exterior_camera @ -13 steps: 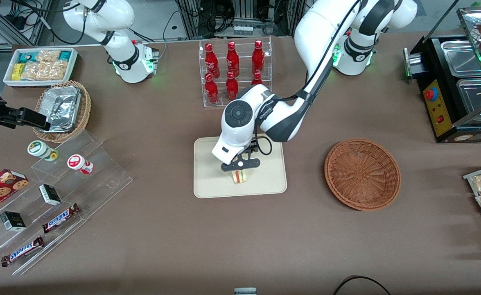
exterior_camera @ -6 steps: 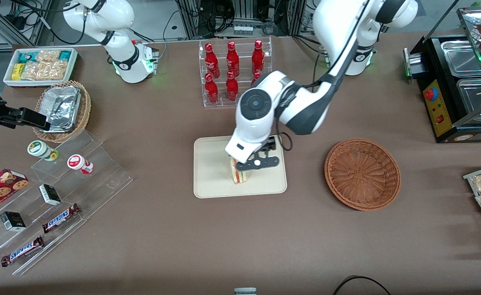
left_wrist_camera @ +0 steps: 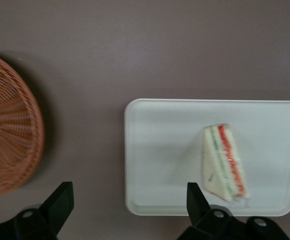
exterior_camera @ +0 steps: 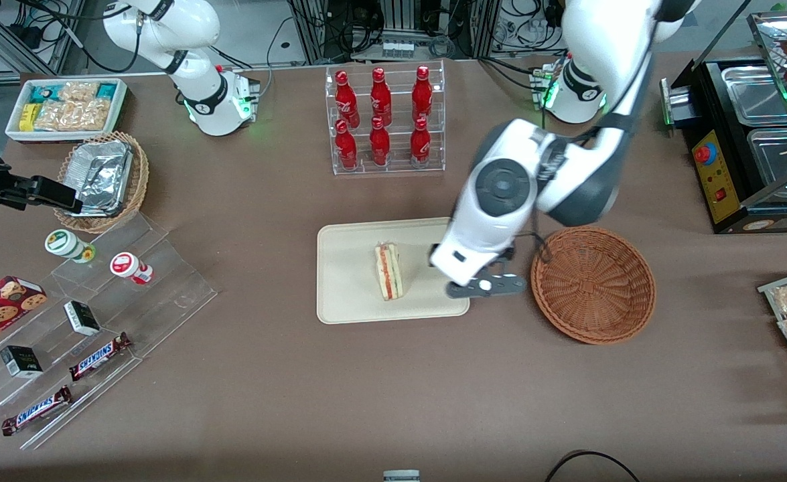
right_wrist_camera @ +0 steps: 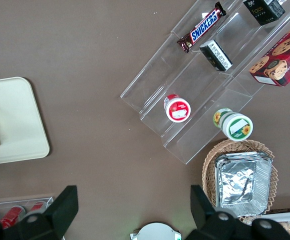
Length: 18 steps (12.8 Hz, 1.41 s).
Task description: Place sandwich from basket to tray
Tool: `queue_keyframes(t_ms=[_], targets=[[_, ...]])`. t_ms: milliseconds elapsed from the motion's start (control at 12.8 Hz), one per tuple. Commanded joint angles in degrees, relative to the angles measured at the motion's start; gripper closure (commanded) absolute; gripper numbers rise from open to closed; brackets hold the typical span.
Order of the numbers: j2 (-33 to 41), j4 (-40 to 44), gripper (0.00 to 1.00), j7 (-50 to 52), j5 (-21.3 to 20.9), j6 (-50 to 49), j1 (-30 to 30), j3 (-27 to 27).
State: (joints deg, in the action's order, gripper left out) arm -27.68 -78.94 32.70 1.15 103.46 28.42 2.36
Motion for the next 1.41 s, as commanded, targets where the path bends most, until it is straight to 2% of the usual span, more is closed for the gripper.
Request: queue_keyframes(t_ms=[0,391,938,1328], targets=[[9.8,-10.0,0.0,-10.6,-0.2,-0.9,-6.4,0.5],[15.5,-11.3,0.0,-26.1,-0.4,-9.6,-17.2,0.5],[23.5,-11.2,0.0,-38.0,-0.6,-19.2,-30.3,3.4],[26.9,-11.0,0.0,-39.9,-2.7,-22.8,-31.9,3.6]])
